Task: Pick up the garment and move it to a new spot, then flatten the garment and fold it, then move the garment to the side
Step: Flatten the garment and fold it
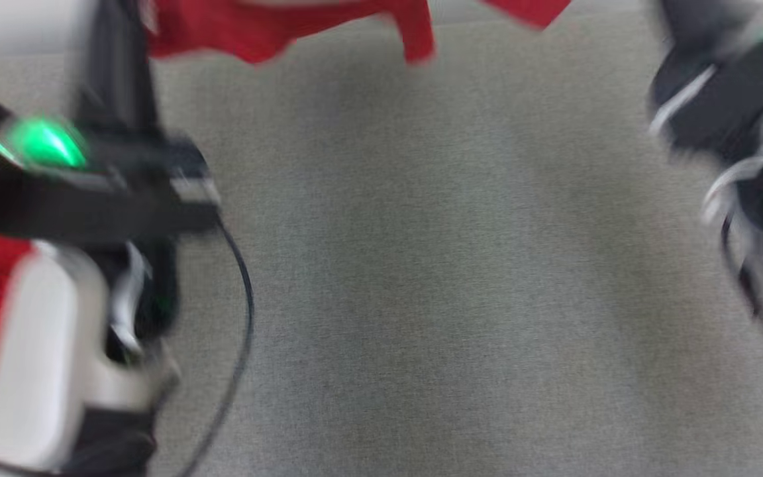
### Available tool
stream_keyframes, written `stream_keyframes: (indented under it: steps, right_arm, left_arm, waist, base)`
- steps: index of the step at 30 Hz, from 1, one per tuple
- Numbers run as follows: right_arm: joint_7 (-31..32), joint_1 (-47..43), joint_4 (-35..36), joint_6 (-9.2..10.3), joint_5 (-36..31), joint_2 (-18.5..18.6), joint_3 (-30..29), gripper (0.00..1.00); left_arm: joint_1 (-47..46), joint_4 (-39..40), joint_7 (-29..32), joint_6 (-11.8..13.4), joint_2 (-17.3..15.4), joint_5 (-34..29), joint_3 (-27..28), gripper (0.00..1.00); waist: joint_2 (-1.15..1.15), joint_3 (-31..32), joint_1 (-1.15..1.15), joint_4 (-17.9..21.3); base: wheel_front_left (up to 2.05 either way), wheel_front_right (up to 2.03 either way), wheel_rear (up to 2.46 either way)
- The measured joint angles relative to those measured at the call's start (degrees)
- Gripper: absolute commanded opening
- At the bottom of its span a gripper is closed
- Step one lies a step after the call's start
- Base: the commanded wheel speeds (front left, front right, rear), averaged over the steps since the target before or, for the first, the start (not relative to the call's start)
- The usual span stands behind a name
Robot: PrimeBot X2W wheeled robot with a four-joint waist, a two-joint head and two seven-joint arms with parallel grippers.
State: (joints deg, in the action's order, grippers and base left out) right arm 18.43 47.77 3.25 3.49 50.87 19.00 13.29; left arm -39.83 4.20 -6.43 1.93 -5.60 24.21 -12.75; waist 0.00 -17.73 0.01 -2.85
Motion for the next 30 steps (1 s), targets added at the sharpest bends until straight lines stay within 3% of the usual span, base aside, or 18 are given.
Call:
stream_keyframes:
  steps: [4, 8, 12, 21, 30]
  right_arm:
    - [2.8, -11.3, -1.3, -0.74, -0.7, 2.3, 3.8, 0.00]
    - [6.1, -23.5, 1.9, -2.33, 0.4, 4.7, 7.1, 0.00]
    - [7.3, -29.0, 4.5, -3.01, 1.1, 7.2, 7.8, 0.00]
    - [9.9, -43.4, 12.9, -3.81, 3.8, 14.4, 6.4, 0.00]
    - [10.8, -54.4, 20.6, -2.47, 6.8, 17.9, 3.3, 0.00]
  left_arm:
    - [11.4, -6.0, 2.5, -1.9, -1.1, 3.3, -2.4, 0.00]
    - [21.4, -9.8, 5.7, -4.6, -2.9, 7.2, -4.0, 0.00]
    - [26.7, -10.6, 8.1, -6.1, -5.9, 10.2, -3.2, 0.00]
    - [36.7, -5.2, 12.2, -8.0, -10.3, 13.4, -4.4, 0.00]
    - [48.7, 2.3, 15.7, -8.0, -14.4, 14.4, -5.1, 0.00]
  waist:
    - [0.00, -0.6, 0.00, -0.8]
    - [0.00, -1.0, 0.00, -1.3]
    - [0.00, -0.7, -0.01, -1.1]
    - [0.00, 1.8, -0.02, 0.1]
    - [-0.01, 4.0, -0.02, 1.9]
  base:
    - [0.00, 0.00, 0.00]
    - [0.00, 0.00, 0.00]
    - [0.00, 0.00, 0.00]
    - [0.00, 0.00, 0.00]
    - [0.00, 0.00, 0.00]
